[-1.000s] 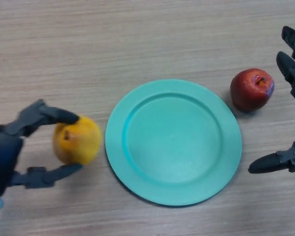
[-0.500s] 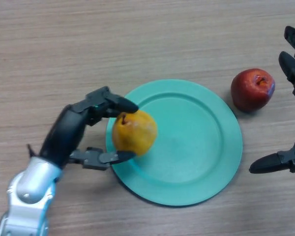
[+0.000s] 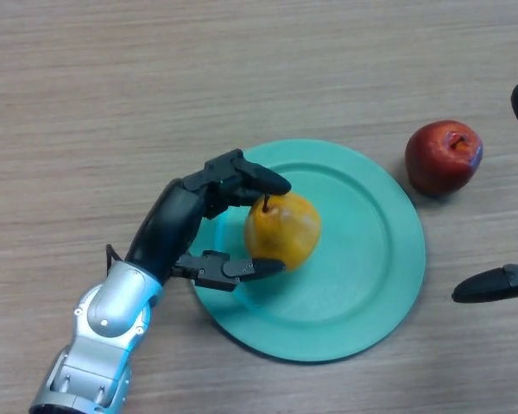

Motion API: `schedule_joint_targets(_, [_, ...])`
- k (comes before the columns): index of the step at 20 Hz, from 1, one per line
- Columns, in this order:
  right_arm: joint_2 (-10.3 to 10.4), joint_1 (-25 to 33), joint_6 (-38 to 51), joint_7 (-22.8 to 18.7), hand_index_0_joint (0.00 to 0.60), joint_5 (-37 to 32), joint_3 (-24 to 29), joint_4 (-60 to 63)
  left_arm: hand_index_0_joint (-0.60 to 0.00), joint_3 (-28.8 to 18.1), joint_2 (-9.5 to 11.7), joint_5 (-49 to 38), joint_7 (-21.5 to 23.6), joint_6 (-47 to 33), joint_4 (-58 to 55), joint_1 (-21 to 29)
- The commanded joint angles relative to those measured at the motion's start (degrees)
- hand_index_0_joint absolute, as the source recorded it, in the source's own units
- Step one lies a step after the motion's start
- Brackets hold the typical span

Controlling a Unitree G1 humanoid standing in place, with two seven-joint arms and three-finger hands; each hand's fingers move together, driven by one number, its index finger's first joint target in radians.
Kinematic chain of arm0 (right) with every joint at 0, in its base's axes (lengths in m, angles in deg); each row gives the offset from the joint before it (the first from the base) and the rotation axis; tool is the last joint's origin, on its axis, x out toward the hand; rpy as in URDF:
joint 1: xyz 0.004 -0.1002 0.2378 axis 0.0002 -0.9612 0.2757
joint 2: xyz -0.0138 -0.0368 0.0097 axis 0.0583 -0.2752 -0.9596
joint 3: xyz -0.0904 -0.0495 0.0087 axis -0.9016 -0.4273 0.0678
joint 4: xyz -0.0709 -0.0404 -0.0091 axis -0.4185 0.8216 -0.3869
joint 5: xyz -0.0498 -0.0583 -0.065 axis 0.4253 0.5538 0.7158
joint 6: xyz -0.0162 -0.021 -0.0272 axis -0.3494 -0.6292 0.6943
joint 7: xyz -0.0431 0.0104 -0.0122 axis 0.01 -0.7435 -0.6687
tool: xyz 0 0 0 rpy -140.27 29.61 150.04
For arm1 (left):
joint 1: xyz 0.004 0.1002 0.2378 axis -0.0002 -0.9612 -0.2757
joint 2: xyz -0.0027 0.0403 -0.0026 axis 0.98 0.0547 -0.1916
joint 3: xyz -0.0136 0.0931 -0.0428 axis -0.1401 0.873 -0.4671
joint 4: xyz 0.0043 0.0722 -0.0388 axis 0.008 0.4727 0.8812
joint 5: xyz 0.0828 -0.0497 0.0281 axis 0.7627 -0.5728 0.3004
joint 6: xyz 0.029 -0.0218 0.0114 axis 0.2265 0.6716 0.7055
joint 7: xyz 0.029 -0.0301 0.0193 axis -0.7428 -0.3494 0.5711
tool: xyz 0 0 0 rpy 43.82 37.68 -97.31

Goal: Pick up the yellow pear and place it on the plate

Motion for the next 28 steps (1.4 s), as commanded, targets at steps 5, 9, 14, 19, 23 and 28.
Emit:
schedule_joint_targets(5, [-2.0,1.3,6.0,-0.8,0.0,-0.1,3.5,-3.2,-0.201,0.4,0.7,-1.7,2.9,-4.6,-1.2,2.6])
schedule_joint_targets(9, [-1.9,1.4,6.0,-0.7,0.0,0.2,3.7,-3.4,0.0,0.9,0.7,-0.7,5.9,-6.2,0.6,3.2])
schedule_joint_targets(14, [-1.8,1.1,5.2,-0.9,0.0,-0.1,3.7,-4.2,0.0,-0.2,0.7,1.9,6.3,-4.8,-2.3,1.9])
schedule_joint_targets(19, [-1.8,1.5,5.5,-1.5,0.0,-0.2,3.7,-4.4,0.0,-5.4,0.7,-1.1,3.5,2.4,-19.2,-3.1])
schedule_joint_targets(23, [-1.9,2.0,6.0,-1.5,0.0,-0.3,3.1,-3.6,0.0,-11.0,2.3,-5.4,2.6,9.1,-33.7,-7.4])
schedule_joint_targets(28, [-2.0,1.8,6.6,-0.9,0.0,-0.9,3.1,-2.9,0.0,-19.3,6.9,-7.0,4.5,11.4,-41.3,-10.9])
